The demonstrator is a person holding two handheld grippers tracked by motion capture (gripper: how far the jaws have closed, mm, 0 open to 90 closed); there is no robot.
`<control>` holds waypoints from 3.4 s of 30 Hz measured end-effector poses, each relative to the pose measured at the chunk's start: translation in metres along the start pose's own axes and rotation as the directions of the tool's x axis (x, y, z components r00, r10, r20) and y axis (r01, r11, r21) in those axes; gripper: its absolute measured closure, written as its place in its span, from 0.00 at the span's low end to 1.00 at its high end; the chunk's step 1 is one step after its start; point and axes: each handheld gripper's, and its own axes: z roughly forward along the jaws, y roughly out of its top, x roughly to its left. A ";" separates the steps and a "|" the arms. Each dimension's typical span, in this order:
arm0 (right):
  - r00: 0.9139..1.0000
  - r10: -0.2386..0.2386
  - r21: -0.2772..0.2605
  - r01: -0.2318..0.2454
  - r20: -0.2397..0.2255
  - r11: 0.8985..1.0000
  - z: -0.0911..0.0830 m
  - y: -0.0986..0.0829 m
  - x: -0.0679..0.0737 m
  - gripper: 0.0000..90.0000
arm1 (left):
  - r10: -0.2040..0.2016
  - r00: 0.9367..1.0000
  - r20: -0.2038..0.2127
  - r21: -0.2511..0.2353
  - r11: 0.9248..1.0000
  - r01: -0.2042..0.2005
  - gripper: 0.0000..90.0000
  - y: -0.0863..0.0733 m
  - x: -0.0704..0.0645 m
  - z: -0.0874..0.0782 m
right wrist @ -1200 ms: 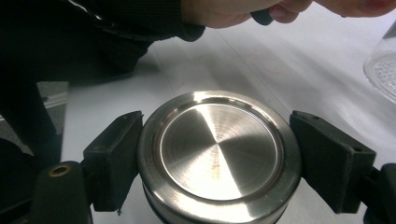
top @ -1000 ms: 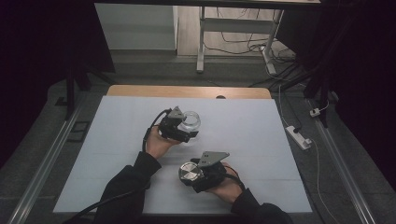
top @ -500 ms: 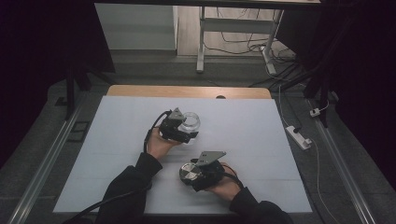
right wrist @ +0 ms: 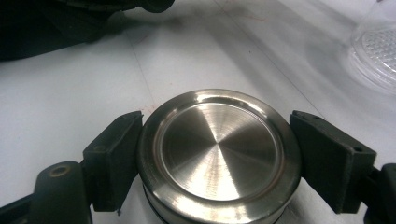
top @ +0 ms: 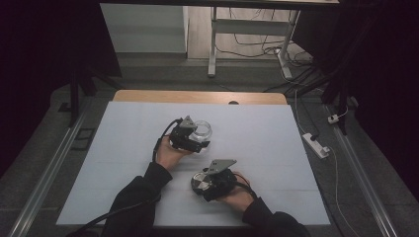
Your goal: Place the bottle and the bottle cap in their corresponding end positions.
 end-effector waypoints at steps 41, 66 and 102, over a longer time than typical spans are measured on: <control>0.999 0.042 -0.031 -0.041 0.033 0.999 -0.009 0.009 0.002 0.09 | -0.011 0.999 0.040 0.004 1.000 0.011 0.01 -0.005 -0.002 -0.020; 0.997 0.066 -0.049 -0.064 0.042 0.997 -0.024 0.013 0.003 0.01 | -0.055 0.997 0.062 0.013 0.998 0.054 0.00 -0.034 -0.013 -0.062; 0.991 0.091 -0.074 -0.084 0.094 0.994 -0.053 0.008 -0.001 0.00 | -0.015 0.995 0.100 -0.001 1.000 0.016 0.00 -0.056 -0.045 -0.114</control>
